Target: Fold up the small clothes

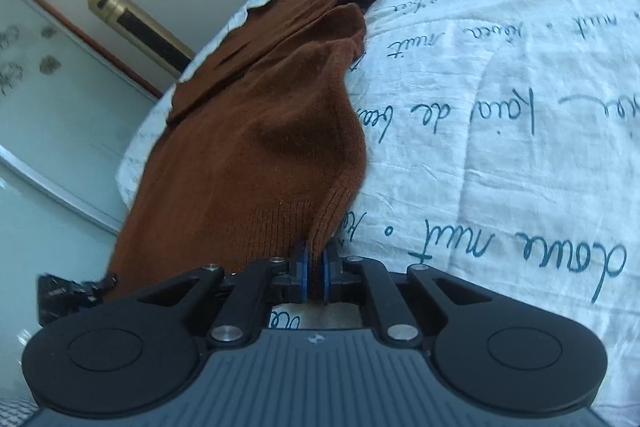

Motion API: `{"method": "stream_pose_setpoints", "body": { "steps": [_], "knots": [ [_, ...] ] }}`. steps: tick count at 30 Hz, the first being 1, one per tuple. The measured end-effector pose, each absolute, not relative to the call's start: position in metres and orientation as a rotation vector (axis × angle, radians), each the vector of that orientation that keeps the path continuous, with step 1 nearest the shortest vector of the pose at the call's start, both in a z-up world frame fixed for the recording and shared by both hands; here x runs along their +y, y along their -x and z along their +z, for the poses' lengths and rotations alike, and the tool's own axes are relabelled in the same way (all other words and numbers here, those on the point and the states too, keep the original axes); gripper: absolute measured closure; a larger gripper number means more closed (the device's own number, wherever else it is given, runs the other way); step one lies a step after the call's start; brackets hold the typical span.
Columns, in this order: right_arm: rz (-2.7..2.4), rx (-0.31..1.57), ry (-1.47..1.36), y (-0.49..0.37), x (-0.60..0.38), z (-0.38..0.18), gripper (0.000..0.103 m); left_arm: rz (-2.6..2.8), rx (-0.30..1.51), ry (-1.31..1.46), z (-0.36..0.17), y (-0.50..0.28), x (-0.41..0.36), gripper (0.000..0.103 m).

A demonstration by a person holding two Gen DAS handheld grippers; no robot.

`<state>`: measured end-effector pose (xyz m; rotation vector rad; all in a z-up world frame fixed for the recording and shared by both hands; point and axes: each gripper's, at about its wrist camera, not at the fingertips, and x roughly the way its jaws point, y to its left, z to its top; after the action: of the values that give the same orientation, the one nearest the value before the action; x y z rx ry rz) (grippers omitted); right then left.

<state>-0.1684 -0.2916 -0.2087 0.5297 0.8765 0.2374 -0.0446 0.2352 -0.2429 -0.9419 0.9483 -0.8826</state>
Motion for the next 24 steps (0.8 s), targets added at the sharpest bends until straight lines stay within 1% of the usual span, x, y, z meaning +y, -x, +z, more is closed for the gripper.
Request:
{"method": "stream_pose_setpoints", "body": {
  "steps": [1, 2, 3, 4, 5, 6, 10, 12, 13, 15, 17, 18, 21, 22, 23, 24],
  "knots": [
    [0.201, 0.893, -0.468, 0.171, -0.281, -0.201, 0.09, -0.883, 0.942, 0.938, -0.242, 0.045, 0.233, 0.1],
    [0.179, 0.902, -0.418, 0.175, -0.271, -0.196, 0.077, -0.875, 0.945, 0.935, -0.243, 0.044, 0.232, 0.1],
    [0.198, 0.88, -0.382, 0.179, -0.262, -0.195, 0.044, -0.874, 0.952, 0.939, -0.243, 0.043, 0.23, 0.099],
    [0.276, 0.87, -0.33, 0.179, -0.255, -0.197, 0.017, -0.879, 0.951, 0.947, -0.246, 0.044, 0.231, 0.099],
    [0.383, 0.898, -0.245, 0.176, -0.247, -0.204, 0.0, -0.873, 0.947, 0.944, -0.246, 0.044, 0.231, 0.099],
    [0.351, 0.884, -0.166, 0.177, -0.24, -0.205, 0.0, -0.865, 0.953, 0.94, -0.247, 0.043, 0.231, 0.099],
    [0.328, 0.917, -0.144, 0.177, -0.23, -0.204, 0.0, -0.851, 0.968, 0.934, -0.246, 0.041, 0.228, 0.099],
    [0.327, 0.874, -0.136, 0.178, -0.233, -0.198, 0.0, -0.855, 0.965, 0.943, -0.246, 0.04, 0.231, 0.098],
    [0.306, 0.858, -0.172, 0.178, -0.241, -0.197, 0.0, -0.861, 0.968, 0.949, -0.248, 0.04, 0.232, 0.094],
    [0.213, 0.918, -0.347, 0.172, -0.261, -0.203, 0.0, -0.862, 0.962, 0.949, -0.248, 0.041, 0.233, 0.088],
    [0.24, 0.864, -0.507, 0.17, -0.282, -0.207, 0.0, -0.87, 0.961, 0.959, -0.247, 0.04, 0.232, 0.088],
    [0.251, 0.864, -0.539, 0.166, -0.286, -0.209, 0.0, -0.87, 0.958, 0.963, -0.247, 0.04, 0.233, 0.088],
    [0.291, 0.854, -0.556, 0.163, -0.289, -0.211, 0.0, -0.867, 0.95, 0.96, -0.243, 0.041, 0.233, 0.088],
    [0.297, 0.842, -0.528, 0.164, -0.285, -0.211, 0.002, -0.857, 0.951, 0.955, -0.241, 0.041, 0.233, 0.088],
    [0.278, 0.839, -0.501, 0.164, -0.282, -0.211, 0.015, -0.861, 0.957, 0.962, -0.241, 0.04, 0.233, 0.088],
    [0.252, 0.841, -0.464, 0.165, -0.28, -0.209, 0.063, -0.862, 0.958, 0.971, -0.241, 0.04, 0.233, 0.088]
  ]
}}
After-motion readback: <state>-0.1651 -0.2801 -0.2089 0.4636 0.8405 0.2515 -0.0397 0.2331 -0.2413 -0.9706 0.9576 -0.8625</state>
